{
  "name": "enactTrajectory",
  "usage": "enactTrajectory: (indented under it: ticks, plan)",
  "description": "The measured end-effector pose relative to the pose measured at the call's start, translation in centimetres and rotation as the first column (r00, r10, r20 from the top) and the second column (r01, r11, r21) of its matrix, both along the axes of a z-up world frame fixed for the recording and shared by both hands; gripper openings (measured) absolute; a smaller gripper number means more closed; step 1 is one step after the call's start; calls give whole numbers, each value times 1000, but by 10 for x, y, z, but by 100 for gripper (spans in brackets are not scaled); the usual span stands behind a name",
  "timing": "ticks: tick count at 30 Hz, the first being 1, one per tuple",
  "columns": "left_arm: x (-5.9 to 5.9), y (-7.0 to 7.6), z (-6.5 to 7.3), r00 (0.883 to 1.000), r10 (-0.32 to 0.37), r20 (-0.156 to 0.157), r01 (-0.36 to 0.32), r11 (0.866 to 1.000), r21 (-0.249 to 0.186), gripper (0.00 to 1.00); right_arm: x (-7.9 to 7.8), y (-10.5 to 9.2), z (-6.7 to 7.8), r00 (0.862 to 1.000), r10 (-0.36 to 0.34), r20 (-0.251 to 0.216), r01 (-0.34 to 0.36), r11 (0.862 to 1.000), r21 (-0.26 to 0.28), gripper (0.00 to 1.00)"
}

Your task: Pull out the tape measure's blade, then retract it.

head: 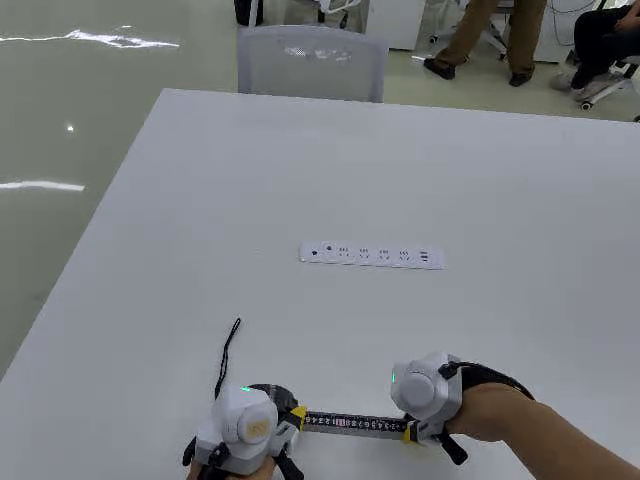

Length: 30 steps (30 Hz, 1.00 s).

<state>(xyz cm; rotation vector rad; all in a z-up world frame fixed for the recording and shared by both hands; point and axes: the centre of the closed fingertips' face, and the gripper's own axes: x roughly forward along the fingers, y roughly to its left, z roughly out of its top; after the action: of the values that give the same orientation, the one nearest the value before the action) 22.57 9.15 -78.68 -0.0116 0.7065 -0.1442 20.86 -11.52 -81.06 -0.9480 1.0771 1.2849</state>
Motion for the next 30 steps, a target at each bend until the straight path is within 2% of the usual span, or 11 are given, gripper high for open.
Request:
enactTrajectory:
  ticks: [3,5,9,15,25,30]
  plan:
    - [0,0,-1,1000,0,1,0,1000,-1,60,-2,2,4,1000,1,0,-1,1000,3,14]
    - [0,0,-1,1000,0,0,0,1000,-1,60,2,3,-4,1000,0,0,0,1000,4,14]
    - [-1,0,0,1000,-2,0,2,1000,-2,60,-2,5,3,1000,0,-1,0,1000,7,14]
    - [-2,-1,5,1000,-6,8,6,1000,2,60,3,8,-9,1000,-3,-1,3,1000,12,14]
    - [-2,-1,4,1000,-15,5,15,1000,3,59,-2,13,2,1000,1,3,-1,1000,13,14]
    - [-3,-2,8,1000,-24,4,24,1000,1,59,-1,15,0,1000,-1,5,1,1000,15,14]
